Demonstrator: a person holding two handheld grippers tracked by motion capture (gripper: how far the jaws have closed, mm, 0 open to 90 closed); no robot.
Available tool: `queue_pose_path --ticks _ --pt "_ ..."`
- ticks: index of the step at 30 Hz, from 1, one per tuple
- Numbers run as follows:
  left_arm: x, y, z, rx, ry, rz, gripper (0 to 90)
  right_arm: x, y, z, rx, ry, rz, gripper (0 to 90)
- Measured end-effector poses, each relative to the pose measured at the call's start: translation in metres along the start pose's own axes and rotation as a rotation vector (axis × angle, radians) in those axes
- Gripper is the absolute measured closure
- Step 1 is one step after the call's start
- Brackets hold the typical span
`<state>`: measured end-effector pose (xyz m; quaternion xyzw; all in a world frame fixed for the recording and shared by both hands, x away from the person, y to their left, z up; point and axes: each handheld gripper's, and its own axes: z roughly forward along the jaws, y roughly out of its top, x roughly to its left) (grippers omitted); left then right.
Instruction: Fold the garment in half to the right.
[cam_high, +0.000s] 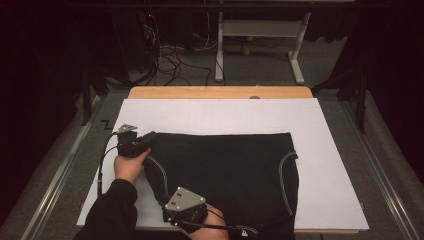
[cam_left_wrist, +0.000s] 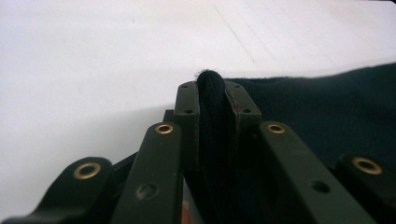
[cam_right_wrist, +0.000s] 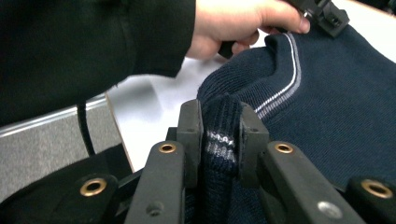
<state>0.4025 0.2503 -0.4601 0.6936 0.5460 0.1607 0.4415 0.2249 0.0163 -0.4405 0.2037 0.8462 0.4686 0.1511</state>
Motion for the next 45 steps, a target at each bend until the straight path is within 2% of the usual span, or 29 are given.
queue_pose_path --ticks 5,9,12,17,19,24,30,37,41,43,45 --pt "-0.011 0.017 -0.006 -0.015 0.012 0.013 74.1 -0.003 0.007 -0.008 -0.031 -0.004 -0.008 76.1" --pt "-0.011 0.024 -0.01 -0.031 0.02 0.018 74.1 -0.001 0.013 -0.008 -0.043 -0.004 -0.023 76.1" --pt "-0.007 0.025 -0.012 -0.04 0.017 -0.006 74.3 -0.001 0.018 -0.007 -0.051 -0.004 -0.032 76.1" --pt "0.0 0.024 -0.016 -0.041 0.031 -0.005 74.3 0.001 0.024 0.0 -0.056 0.002 -0.026 76.2" --pt "0.004 0.024 -0.02 -0.049 0.023 -0.006 74.3 0.004 0.024 0.004 -0.05 0.012 -0.032 76.2" --pt "0.016 0.025 -0.03 -0.057 0.034 -0.014 74.1 0.012 0.029 0.014 -0.057 0.02 -0.041 76.1" --pt "0.031 0.024 -0.043 -0.071 0.064 -0.007 73.9 0.022 0.038 0.024 -0.072 0.034 -0.048 76.1" --pt "0.045 0.021 -0.06 -0.069 0.081 -0.019 74.0 0.033 0.047 0.036 -0.092 0.064 -0.054 76.1" --pt "0.044 0.021 -0.064 -0.066 0.082 -0.013 74.0 0.035 0.047 0.038 -0.095 0.071 -0.053 76.1" --pt "0.04 0.022 -0.064 -0.071 0.073 -0.025 74.0 0.034 0.047 0.036 -0.095 0.067 -0.057 76.0" --pt "0.034 0.024 -0.064 -0.064 0.079 -0.015 73.9 0.032 0.047 0.033 -0.097 0.063 -0.058 76.0"
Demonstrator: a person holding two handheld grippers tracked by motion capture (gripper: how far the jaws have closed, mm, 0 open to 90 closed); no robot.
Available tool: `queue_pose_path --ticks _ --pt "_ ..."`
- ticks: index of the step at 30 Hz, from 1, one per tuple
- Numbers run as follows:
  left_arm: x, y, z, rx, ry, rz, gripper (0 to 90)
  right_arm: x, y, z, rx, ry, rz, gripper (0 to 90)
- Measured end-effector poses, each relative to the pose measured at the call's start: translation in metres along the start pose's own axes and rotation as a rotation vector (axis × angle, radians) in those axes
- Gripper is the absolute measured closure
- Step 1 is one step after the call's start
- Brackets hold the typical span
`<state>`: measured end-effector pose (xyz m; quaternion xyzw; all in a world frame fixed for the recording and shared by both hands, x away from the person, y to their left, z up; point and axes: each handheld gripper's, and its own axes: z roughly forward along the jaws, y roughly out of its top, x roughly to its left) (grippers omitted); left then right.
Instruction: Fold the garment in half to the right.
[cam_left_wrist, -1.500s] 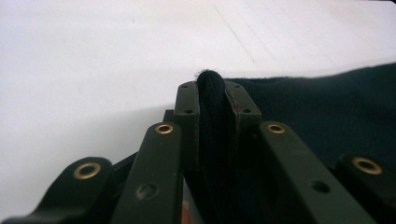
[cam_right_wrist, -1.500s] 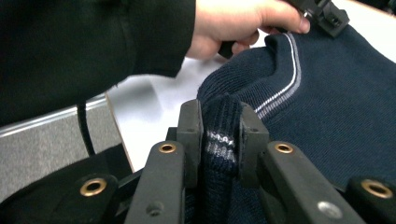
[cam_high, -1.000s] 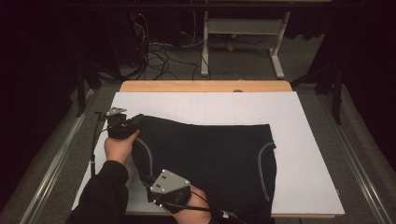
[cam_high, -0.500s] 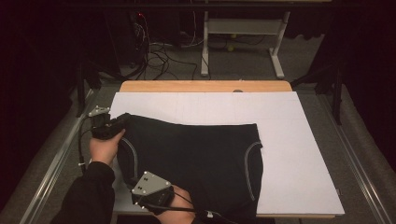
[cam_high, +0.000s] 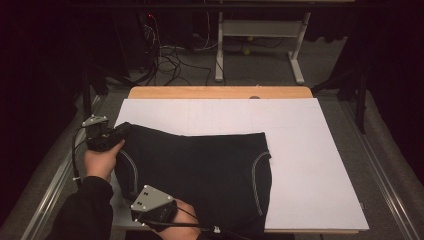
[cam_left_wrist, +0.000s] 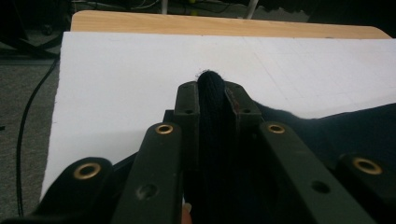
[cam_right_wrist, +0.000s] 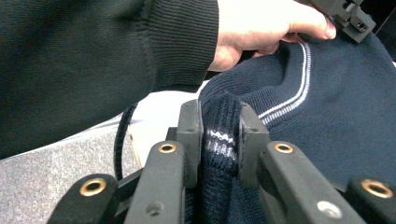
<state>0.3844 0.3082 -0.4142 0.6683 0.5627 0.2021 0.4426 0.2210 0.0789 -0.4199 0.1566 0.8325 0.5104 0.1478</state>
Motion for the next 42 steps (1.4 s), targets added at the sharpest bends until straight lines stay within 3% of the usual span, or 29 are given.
queue_pose_path --ticks 3,12,14,21,29,37,42 --pt "-0.009 0.003 0.001 0.019 0.016 0.006 73.9 -0.003 -0.002 -0.007 -0.006 -0.01 0.007 75.9" --pt "-0.038 0.013 0.006 0.017 0.008 0.028 73.3 -0.02 -0.012 -0.042 -0.045 -0.05 0.035 75.8" --pt "-0.047 0.017 0.012 0.034 0.005 0.023 71.7 -0.024 -0.015 -0.051 -0.053 -0.061 0.038 75.8" --pt "-0.087 0.029 0.032 0.029 0.001 0.076 72.7 -0.04 -0.029 -0.08 -0.077 -0.11 0.062 75.8" --pt "-0.131 0.039 0.06 0.067 0.009 0.115 73.6 -0.057 -0.05 -0.11 -0.09 -0.161 0.086 75.9" --pt "-0.161 0.042 0.075 0.049 0.008 0.17 73.5 -0.07 -0.069 -0.131 -0.078 -0.2 0.103 75.8" --pt "-0.173 0.04 0.082 0.044 -0.008 0.174 73.5 -0.075 -0.08 -0.142 -0.07 -0.22 0.114 75.8"
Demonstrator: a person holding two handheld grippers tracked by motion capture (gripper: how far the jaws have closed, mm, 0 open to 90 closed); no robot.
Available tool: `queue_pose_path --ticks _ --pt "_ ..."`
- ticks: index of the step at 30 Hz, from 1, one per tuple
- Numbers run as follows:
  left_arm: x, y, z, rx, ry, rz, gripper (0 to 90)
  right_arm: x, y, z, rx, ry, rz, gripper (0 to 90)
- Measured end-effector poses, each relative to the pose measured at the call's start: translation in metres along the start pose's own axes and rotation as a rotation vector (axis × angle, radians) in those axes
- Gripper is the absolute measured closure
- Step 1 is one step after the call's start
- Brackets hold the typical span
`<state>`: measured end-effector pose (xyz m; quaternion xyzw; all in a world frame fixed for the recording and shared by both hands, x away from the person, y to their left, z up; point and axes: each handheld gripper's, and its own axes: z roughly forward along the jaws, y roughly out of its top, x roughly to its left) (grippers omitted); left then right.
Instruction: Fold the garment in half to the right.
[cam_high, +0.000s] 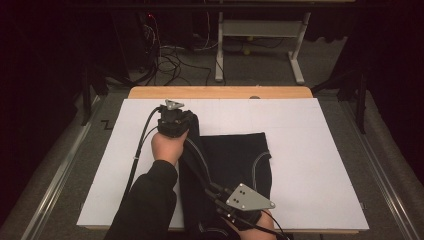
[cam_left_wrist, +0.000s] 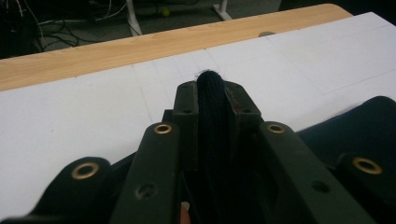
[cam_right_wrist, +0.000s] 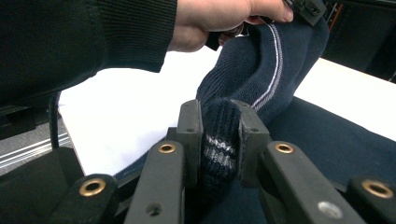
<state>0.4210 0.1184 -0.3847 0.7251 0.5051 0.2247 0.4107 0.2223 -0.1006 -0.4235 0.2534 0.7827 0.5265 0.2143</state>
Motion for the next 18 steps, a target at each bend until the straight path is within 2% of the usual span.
queue_pose_path --ticks 4,7,13,18 --pt "-0.01 0.002 0.003 -0.015 -0.008 -0.011 73.4 -0.004 -0.005 -0.005 -0.004 -0.01 -0.001 75.8" --pt "-0.017 0.003 0.005 -0.023 -0.011 -0.004 73.4 -0.007 -0.008 -0.01 0.003 -0.011 -0.001 75.8" --pt "-0.026 0.002 0.016 -0.008 -0.026 -0.018 73.4 -0.012 -0.016 -0.018 0.011 -0.027 0.013 75.6" --pt "-0.035 0.001 0.023 0.004 -0.04 -0.003 73.5 -0.017 -0.023 -0.024 0.013 -0.043 0.026 75.3"
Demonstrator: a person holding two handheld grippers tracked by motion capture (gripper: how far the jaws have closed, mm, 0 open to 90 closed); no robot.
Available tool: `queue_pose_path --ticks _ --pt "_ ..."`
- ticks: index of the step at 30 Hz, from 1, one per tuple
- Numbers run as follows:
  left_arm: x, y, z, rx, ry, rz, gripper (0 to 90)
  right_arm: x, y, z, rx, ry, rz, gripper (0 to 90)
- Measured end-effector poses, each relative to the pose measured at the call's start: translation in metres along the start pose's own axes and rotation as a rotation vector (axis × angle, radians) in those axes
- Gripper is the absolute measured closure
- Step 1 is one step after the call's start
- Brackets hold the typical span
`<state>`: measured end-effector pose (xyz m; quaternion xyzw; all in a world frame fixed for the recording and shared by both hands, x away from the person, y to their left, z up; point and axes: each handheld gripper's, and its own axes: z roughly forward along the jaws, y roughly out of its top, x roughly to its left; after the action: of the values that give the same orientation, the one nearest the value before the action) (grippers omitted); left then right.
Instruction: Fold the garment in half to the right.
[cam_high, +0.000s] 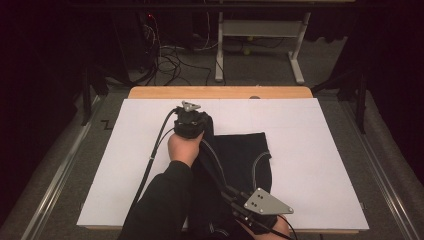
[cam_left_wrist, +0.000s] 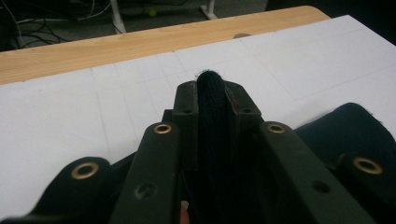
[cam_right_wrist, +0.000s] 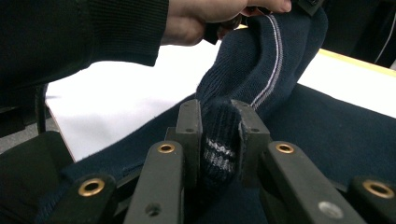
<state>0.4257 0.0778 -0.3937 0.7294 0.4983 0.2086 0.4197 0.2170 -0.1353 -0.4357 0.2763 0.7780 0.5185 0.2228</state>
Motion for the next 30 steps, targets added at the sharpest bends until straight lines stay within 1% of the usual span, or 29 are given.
queue_pose_path --ticks 4,7,12,18,22,24,25,27,30 --pt "-0.006 0.0 0.006 0.006 -0.009 -0.004 73.4 -0.002 -0.004 -0.003 0.008 -0.006 0.01 75.3" --pt "-0.009 -0.001 0.009 -0.01 -0.015 0.001 73.4 -0.005 -0.007 -0.005 0.014 -0.01 0.02 75.1" --pt "-0.013 -0.002 0.012 0.003 -0.021 -0.005 73.4 -0.007 -0.013 -0.008 0.022 -0.015 0.035 75.0" --pt "-0.021 -0.002 0.014 0.003 -0.038 -0.004 73.4 -0.01 -0.023 -0.015 0.051 -0.026 0.028 75.1" --pt "-0.025 0.0 0.013 -0.008 -0.047 -0.004 73.4 -0.012 -0.027 -0.022 0.05 -0.037 0.032 75.4" --pt "-0.03 0.002 0.012 -0.014 -0.048 0.006 73.4 -0.014 -0.028 -0.026 0.045 -0.043 0.035 75.7" --pt "-0.033 0.002 0.013 -0.017 -0.053 0.01 73.4 -0.015 -0.028 -0.029 0.045 -0.044 0.044 75.8" --pt "-0.04 0.003 0.014 -0.017 -0.063 0.016 73.4 -0.016 -0.031 -0.033 0.047 -0.047 0.047 76.5" --pt "-0.048 0.003 0.018 -0.007 -0.068 0.026 73.3 -0.016 -0.033 -0.04 0.047 -0.054 0.049 77.3"
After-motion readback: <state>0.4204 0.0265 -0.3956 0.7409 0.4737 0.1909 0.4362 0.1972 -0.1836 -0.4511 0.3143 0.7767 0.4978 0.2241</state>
